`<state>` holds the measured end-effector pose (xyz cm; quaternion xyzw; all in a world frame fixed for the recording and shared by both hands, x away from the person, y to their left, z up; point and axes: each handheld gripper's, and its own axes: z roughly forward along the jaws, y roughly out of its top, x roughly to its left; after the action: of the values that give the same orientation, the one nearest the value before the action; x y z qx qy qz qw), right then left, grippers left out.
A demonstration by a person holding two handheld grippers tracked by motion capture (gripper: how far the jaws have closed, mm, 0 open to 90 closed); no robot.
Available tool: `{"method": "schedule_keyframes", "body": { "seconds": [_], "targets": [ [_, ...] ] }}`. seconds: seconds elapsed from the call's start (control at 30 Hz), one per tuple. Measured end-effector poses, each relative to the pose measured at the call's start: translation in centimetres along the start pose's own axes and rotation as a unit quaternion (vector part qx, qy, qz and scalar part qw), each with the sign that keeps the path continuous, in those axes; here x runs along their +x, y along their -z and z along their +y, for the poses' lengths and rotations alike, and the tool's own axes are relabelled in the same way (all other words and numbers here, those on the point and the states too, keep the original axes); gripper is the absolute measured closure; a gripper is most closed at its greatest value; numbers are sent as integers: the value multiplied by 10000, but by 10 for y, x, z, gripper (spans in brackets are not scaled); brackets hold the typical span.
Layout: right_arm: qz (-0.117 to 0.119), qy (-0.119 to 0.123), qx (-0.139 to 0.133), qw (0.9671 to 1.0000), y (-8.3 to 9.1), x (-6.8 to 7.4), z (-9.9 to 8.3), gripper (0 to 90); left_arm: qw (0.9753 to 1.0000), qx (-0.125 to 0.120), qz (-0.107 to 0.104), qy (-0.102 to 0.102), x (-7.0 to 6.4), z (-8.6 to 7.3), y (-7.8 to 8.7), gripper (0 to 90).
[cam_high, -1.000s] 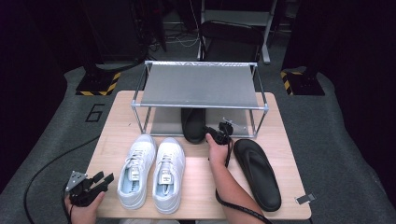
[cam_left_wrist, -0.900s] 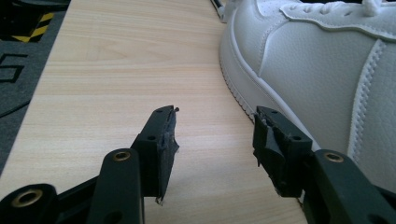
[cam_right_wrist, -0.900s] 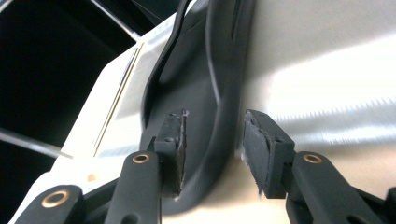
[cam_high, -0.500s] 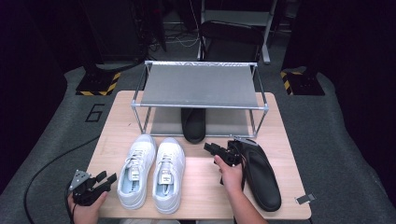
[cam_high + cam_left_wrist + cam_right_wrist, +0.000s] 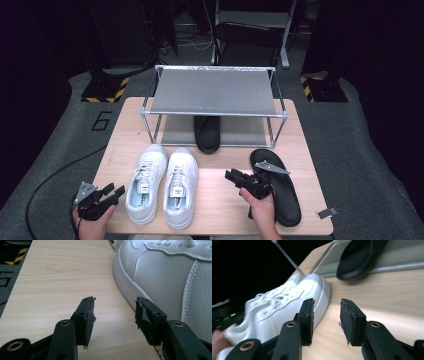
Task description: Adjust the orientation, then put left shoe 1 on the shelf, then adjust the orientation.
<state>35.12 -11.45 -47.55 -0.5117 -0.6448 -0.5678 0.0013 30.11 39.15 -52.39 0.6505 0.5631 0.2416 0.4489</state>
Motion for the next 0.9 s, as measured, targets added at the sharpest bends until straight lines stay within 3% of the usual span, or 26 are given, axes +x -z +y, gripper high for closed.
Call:
{"method": "schedule_keyframes", "body": {
  "seconds": [0.17, 0.2, 0.5, 0.53, 0.63, 0.73, 0.9],
  "targets": [
    [-195, -7, 28, 9998, 20, -4, -7, 589, 10000, 41, 0, -22, 0, 0, -1, 490],
    [-559, 226, -23, 9982, 31, -7, -11, 555, 10000, 30, 3, -35, -1, 0, 0, 490],
    [-1223, 338, -337, 9913, 72, -24, -18, 535, 10000, 23, 39, -45, -2, 1, -1, 489],
    [-1291, 356, -372, 9903, 76, -27, -19, 534, 10000, -66, 68, -28, -3, 0, -2, 489],
    [-1417, 407, -411, 9882, 80, -31, -19, 545, 10000, 18, 27, -23, -2, 1, 0, 487],
    [-1759, 520, -363, 9824, 85, -34, -23, 576, 10000, 36, 29, -14, -1, 1, 0, 487],
    [-1855, 516, -310, 9808, 84, -38, -27, 576, 10000, 1, 24, 6, -1, 1, 0, 486]
  ]
}}
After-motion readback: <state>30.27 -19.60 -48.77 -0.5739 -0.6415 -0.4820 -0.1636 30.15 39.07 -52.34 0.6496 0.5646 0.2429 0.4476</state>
